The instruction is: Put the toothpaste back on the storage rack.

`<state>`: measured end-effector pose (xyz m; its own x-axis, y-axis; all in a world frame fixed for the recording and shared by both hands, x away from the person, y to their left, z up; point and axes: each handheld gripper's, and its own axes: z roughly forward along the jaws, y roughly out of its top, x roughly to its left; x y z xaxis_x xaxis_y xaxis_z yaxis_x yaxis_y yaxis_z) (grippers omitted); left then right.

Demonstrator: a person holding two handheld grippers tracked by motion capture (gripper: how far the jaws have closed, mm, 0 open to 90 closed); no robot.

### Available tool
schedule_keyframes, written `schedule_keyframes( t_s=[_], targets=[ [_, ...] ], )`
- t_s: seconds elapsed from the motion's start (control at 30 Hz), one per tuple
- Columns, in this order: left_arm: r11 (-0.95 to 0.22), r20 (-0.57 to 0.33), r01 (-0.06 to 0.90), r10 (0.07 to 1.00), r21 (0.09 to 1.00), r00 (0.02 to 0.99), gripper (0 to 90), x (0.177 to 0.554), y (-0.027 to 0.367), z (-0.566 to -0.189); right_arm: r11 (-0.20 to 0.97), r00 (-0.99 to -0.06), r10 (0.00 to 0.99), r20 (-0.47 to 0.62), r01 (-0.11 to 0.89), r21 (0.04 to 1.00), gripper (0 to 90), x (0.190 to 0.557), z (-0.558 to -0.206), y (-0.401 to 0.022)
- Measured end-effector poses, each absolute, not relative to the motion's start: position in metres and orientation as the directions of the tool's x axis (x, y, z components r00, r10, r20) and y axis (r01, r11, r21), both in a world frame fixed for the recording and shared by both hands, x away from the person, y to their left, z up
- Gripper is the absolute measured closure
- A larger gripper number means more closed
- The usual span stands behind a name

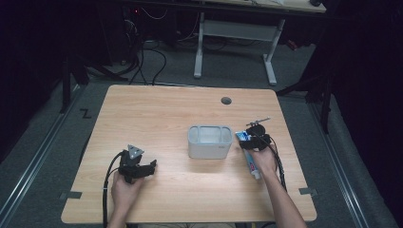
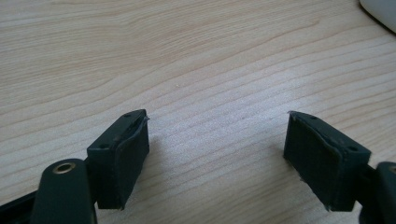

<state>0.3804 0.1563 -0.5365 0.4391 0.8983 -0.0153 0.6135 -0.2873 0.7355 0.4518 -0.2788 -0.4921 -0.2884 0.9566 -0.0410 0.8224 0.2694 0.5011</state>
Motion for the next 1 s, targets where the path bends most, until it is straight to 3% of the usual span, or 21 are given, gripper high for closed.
schedule_keyframes(
  t_s=[0.53,1.0],
  targets=[
    [-0.289,-0.014,0.613,0.898,0.736,0.440,22.6,0.380,0.156,-0.536,0.271,-0.283,0.958,-0.040,0.853,0.447,46.6,0.458,-0.496,-0.279],
    [-0.293,-0.014,0.611,0.895,0.735,0.445,22.4,0.380,0.156,-0.537,0.318,-0.319,0.945,-0.068,0.853,0.414,56.3,0.463,-0.499,-0.272]
  ],
)
